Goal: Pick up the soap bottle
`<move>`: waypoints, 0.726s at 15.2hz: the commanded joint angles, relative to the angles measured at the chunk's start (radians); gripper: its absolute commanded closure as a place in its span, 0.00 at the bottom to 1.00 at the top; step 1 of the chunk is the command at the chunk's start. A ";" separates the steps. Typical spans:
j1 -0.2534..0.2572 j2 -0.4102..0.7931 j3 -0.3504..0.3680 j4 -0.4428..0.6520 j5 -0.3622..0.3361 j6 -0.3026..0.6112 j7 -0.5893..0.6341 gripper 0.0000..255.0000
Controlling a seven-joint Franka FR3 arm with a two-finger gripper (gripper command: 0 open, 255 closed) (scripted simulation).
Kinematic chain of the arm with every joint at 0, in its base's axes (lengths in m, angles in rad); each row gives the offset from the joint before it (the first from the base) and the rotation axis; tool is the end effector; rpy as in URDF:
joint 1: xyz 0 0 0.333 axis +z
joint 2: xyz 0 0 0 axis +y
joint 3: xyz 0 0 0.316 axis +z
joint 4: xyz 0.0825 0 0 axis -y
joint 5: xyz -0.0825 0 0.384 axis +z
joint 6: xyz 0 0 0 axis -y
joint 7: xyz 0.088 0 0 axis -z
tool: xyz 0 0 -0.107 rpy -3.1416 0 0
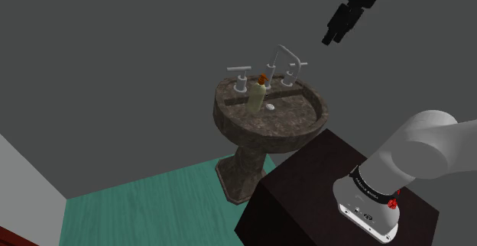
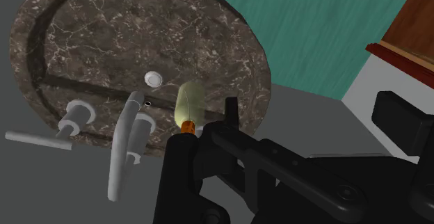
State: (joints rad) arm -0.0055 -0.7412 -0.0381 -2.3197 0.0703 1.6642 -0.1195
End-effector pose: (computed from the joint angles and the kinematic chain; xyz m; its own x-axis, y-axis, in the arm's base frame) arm 0.3289 -0.0111 0.6025 0.9925 0.0767 0.0956 0.0849 -0.9928 -0.0851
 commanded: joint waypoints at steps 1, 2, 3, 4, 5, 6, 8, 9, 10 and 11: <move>0.000 0.000 0.000 0.000 0.000 0.000 0.000 0.00; -0.002 0.020 -0.005 -0.013 -0.002 0.034 -0.008 0.00; -0.003 0.041 -0.011 -0.024 -0.004 0.068 -0.016 0.00; -0.004 0.064 -0.017 -0.034 -0.006 0.102 -0.024 0.00; -0.006 0.088 -0.022 -0.042 -0.007 0.135 -0.033 0.00; -0.007 0.113 -0.028 -0.049 -0.008 0.169 -0.041 0.00; -0.008 0.167 -0.040 -0.059 -0.009 0.235 -0.057 0.00; -0.009 0.195 -0.045 -0.061 -0.009 0.267 -0.066 0.00; -0.009 0.225 -0.051 -0.063 -0.008 0.299 -0.074 0.00; -0.009 0.256 -0.057 -0.062 -0.007 0.331 -0.083 0.00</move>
State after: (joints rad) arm -0.0161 -0.5157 -0.0928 -2.3782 0.0610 1.9578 -0.1976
